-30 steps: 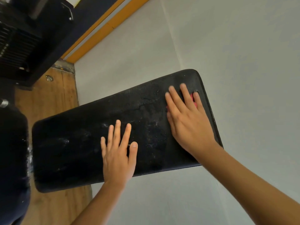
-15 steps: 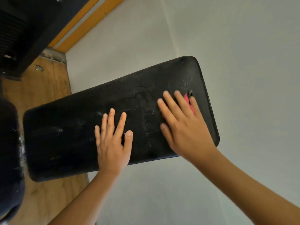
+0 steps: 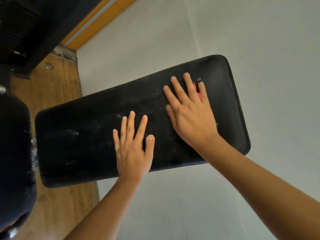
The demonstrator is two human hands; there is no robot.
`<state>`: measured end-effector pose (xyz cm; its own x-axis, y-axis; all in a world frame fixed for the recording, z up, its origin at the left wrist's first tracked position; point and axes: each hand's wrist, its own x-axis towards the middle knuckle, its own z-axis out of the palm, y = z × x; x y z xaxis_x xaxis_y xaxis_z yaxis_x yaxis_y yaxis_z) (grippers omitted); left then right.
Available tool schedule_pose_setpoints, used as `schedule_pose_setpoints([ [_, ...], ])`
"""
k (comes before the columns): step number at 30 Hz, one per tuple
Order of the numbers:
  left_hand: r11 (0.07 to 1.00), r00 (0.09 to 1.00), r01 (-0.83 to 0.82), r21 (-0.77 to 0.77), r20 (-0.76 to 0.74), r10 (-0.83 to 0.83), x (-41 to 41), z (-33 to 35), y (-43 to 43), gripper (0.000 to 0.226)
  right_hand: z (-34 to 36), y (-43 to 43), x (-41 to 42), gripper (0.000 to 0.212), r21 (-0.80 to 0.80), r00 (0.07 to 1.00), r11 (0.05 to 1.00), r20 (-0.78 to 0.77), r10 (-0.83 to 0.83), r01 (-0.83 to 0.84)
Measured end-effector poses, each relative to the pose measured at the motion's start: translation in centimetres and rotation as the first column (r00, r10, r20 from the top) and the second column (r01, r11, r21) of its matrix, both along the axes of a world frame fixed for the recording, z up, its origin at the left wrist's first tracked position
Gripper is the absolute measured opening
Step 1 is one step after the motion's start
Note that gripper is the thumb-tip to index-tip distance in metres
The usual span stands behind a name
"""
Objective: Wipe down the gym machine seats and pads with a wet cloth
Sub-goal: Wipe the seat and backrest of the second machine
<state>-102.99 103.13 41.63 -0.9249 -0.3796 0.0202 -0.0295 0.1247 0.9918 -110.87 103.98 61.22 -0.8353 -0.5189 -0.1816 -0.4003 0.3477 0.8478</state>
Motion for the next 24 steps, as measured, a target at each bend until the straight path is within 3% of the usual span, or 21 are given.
schedule_pose_setpoints([
  [7, 1.0, 1.0, -0.02, 0.01, -0.005, 0.02, 0.0, -0.1, 0.0, 0.054, -2.4, -4.5, -7.2, 0.055, -0.074, 0.997, 0.997, -0.063, -0.034, 0.029],
  [11, 1.0, 1.0, -0.011, 0.007, -0.02, 0.011, 0.4, -0.3, 0.0, 0.052, -2.2, -1.3, -1.8, 0.056, -0.133, 0.999, 0.991, -0.053, 0.004, -0.011],
  [17, 1.0, 1.0, 0.005, 0.003, -0.015, -0.005, 0.5, -0.3, -0.1, 0.051, -2.9, 5.5, 10.1, 0.056, -0.069, 0.999, 0.997, 0.048, -0.023, 0.026],
  [21, 0.999, 0.999, 0.024, 0.029, -0.038, -0.022, 0.6, -0.8, -0.6, 0.05, -3.2, 6.6, 11.3, 0.056, -0.045, 0.998, 0.998, 0.058, -0.034, 0.037],
  [24, 0.998, 0.997, -0.032, 0.046, 0.073, 0.028, 0.4, -2.8, -1.4, 0.052, -3.3, 5.6, 9.8, 0.056, -0.02, 0.997, 0.998, 0.05, -0.054, 0.055],
])
